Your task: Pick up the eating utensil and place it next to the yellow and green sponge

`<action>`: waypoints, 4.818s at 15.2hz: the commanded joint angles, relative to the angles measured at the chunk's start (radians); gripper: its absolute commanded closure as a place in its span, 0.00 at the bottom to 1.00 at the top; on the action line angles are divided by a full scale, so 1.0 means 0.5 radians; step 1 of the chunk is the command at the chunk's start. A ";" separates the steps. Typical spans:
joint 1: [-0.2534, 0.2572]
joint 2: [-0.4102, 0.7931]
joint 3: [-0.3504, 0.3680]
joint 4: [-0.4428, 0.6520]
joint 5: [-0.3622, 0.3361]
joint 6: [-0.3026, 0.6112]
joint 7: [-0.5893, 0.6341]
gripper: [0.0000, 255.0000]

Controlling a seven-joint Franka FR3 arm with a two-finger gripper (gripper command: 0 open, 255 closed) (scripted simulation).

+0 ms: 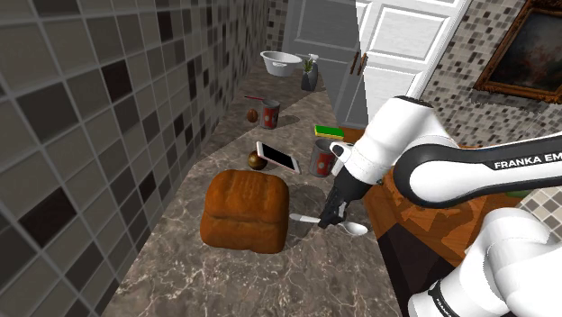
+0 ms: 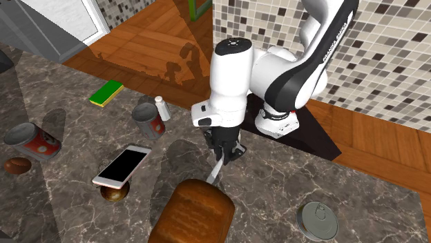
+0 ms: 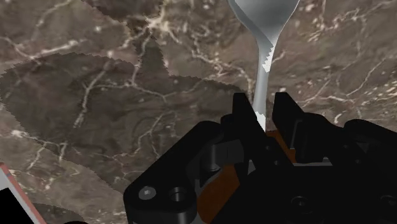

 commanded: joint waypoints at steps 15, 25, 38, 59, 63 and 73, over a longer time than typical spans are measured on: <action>-0.206 0.235 -0.327 0.390 -0.179 -0.229 -0.343 1.00; -0.330 0.778 -0.658 0.929 -0.175 -0.315 -0.794 1.00; -0.557 1.623 -0.894 1.958 0.066 -0.664 -1.294 1.00; -0.784 2.267 -0.869 2.496 0.281 -0.652 -1.544 1.00; -0.784 2.275 -0.867 2.488 0.286 -0.638 -1.550 1.00; -0.784 2.275 -0.867 2.488 0.286 -0.638 -1.550 0.00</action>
